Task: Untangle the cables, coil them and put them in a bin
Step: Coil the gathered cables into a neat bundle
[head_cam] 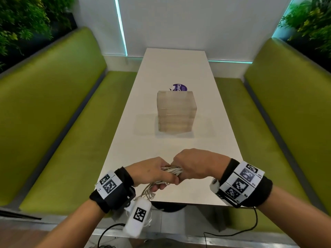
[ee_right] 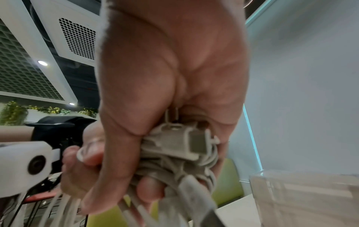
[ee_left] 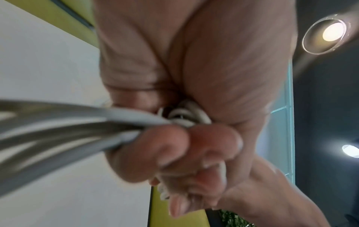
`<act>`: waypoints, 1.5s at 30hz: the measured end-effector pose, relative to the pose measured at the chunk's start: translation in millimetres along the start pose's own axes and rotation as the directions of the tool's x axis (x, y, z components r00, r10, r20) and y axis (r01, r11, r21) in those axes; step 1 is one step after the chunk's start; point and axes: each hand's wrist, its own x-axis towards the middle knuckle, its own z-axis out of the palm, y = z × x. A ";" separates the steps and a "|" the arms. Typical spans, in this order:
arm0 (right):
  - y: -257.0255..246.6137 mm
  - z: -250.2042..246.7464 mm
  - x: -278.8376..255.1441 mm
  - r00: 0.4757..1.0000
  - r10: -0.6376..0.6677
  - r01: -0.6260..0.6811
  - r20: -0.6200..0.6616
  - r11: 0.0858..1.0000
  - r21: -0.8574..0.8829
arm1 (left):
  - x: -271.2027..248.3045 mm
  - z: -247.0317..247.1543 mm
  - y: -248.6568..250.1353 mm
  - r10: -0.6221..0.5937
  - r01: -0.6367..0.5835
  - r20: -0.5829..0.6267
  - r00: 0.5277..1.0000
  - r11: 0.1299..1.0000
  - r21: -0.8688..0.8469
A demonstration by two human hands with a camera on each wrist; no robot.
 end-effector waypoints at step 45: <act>40.9 -24.5 -5.9 0.889 0.213 0.107 -0.405 0.764 0.636 | 30.8 6.0 -16.6 0.173 -0.578 -0.679 0.714 0.693 -0.431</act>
